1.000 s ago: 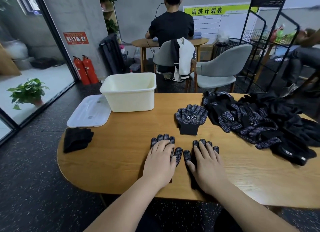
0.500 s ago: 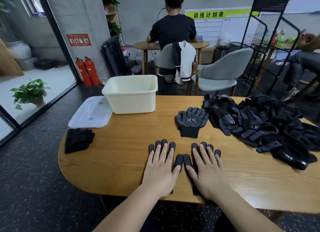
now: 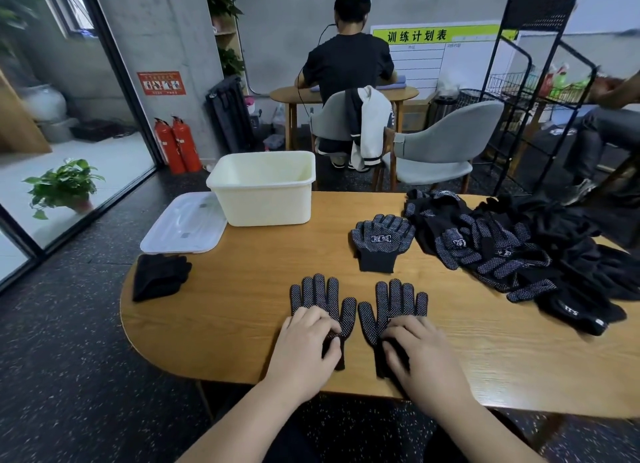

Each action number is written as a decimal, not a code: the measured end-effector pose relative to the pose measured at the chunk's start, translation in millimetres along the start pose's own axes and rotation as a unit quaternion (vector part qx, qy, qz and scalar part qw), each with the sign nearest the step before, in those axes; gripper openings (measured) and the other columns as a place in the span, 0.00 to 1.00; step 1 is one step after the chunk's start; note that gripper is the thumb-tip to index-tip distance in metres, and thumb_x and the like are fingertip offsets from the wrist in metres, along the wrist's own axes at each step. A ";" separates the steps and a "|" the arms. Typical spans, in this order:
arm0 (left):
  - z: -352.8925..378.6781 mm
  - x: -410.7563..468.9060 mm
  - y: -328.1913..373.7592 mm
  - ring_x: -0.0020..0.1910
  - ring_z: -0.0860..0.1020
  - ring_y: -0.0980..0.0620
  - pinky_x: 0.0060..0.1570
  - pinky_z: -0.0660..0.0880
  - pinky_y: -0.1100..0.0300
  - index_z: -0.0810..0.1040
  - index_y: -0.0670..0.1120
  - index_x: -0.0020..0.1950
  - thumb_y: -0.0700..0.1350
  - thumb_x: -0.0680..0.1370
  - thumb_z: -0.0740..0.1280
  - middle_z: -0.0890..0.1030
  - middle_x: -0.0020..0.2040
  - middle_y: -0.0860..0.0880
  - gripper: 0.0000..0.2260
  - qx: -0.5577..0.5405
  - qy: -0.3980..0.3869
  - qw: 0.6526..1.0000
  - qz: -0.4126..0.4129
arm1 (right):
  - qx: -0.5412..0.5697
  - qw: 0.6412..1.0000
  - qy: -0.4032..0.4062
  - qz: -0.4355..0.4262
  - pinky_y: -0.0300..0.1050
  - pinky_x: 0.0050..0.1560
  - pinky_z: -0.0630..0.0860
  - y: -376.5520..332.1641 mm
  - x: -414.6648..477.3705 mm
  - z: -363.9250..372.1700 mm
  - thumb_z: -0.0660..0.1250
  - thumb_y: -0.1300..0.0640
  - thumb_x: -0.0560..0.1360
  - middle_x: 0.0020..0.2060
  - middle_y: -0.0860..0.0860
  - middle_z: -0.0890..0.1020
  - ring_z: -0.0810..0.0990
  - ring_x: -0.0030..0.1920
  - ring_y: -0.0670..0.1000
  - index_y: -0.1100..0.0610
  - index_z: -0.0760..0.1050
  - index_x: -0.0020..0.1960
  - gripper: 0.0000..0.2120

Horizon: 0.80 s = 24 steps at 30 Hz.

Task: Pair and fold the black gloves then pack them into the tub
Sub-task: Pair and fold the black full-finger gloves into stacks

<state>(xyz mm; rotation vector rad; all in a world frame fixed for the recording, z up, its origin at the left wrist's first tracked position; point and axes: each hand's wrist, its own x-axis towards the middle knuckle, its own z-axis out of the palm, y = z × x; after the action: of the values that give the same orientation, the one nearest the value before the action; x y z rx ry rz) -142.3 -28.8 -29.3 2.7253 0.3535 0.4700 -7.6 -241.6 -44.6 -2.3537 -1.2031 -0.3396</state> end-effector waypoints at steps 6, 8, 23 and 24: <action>-0.5 8.9 -0.3 0.62 0.69 0.57 0.64 0.68 0.58 0.79 0.57 0.66 0.57 0.83 0.63 0.72 0.59 0.61 0.13 0.059 0.002 0.998 0.000 | -0.003 1.000 -0.003 0.019 0.49 0.59 0.76 -1.3 -0.3 -1.5 0.63 0.43 0.81 0.60 0.39 0.78 0.76 0.63 0.47 0.45 0.81 0.60 0.12; 1.4 10.9 0.9 0.60 0.69 0.56 0.62 0.67 0.59 0.79 0.58 0.63 0.58 0.83 0.62 0.71 0.57 0.61 0.12 0.067 0.001 0.998 -0.011 | -0.002 1.000 -0.004 0.021 0.50 0.59 0.76 -2.3 0.3 -1.0 0.63 0.42 0.81 0.61 0.39 0.77 0.75 0.64 0.48 0.45 0.81 0.60 0.13; -0.1 17.1 1.8 0.54 0.73 0.61 0.63 0.69 0.55 0.80 0.61 0.49 0.52 0.81 0.71 0.77 0.46 0.64 0.03 -0.159 0.051 0.979 -0.117 | -0.038 0.999 -0.009 0.001 0.54 0.73 0.68 -10.9 5.1 -1.9 0.62 0.37 0.82 0.65 0.41 0.78 0.70 0.75 0.50 0.44 0.82 0.62 0.17; -1.5 16.5 3.4 0.55 0.72 0.62 0.63 0.70 0.55 0.80 0.61 0.49 0.52 0.81 0.72 0.77 0.46 0.64 0.03 -0.174 0.053 0.976 -0.121 | -0.043 0.999 -0.009 -0.017 0.55 0.74 0.68 -17.6 6.8 -1.2 0.61 0.37 0.83 0.64 0.41 0.79 0.71 0.73 0.50 0.45 0.83 0.62 0.18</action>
<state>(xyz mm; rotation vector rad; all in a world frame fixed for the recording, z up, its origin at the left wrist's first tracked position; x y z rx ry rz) -127.2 -26.6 -22.1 2.2882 0.5654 0.5519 -17.9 -228.6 -35.5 -2.4171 -1.2601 -0.3905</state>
